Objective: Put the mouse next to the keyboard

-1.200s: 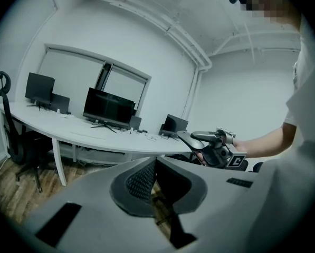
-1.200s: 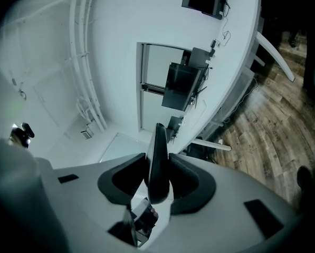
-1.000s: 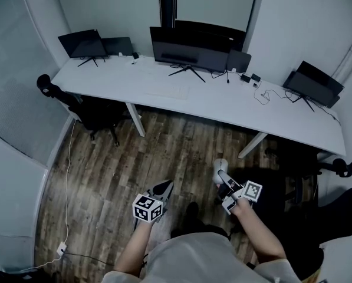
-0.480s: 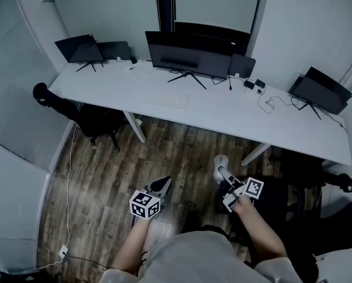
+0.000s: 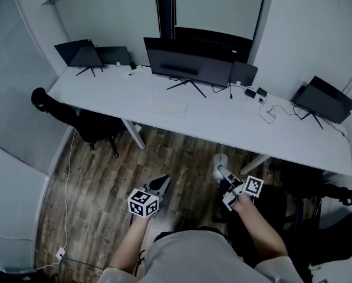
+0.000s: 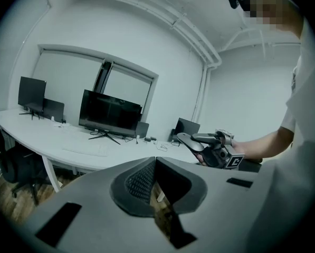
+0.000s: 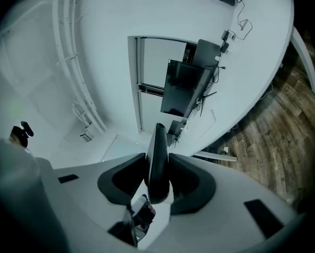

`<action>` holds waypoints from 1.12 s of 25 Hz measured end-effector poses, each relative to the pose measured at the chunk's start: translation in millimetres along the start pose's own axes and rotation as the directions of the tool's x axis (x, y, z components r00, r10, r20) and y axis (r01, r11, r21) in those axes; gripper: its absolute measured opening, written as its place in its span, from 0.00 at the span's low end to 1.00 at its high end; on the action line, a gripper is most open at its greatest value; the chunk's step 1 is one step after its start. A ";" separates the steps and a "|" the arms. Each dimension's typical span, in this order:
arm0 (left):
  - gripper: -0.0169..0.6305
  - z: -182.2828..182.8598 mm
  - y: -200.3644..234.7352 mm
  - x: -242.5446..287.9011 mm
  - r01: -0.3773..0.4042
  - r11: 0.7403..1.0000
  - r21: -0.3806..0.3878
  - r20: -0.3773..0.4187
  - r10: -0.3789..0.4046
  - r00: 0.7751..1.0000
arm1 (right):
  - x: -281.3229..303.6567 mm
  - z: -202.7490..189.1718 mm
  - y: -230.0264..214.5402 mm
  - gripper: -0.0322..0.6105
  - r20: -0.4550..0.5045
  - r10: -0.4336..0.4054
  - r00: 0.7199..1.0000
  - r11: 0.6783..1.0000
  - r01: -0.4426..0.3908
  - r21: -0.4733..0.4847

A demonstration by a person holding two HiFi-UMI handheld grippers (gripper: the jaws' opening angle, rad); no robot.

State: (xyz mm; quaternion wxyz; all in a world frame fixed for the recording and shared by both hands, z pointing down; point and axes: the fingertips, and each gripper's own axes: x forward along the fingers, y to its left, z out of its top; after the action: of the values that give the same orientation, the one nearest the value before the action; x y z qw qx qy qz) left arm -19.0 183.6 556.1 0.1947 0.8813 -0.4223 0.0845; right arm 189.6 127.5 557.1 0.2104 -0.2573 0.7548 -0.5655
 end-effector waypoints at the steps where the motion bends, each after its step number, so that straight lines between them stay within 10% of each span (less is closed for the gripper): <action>1: 0.05 2.8 2.2 3.9 0.000 1.000 0.003 0.000 0.000 1.000 | 2.7 5.1 -0.4 0.28 -0.003 0.000 1.000 1.000 0.000 -0.004; 28: 0.05 62.5 119.0 97.1 0.052 0.998 0.021 -0.026 -0.052 0.998 | 96.4 92.9 -28.9 0.28 0.061 -0.042 0.997 0.999 0.042 -0.001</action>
State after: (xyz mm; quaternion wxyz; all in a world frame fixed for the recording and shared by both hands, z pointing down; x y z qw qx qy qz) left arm -51.4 21.0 561.9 0.1928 0.8929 -0.3957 0.0951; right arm 175.3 -8.7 557.0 0.2212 -0.2904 0.7433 -0.5606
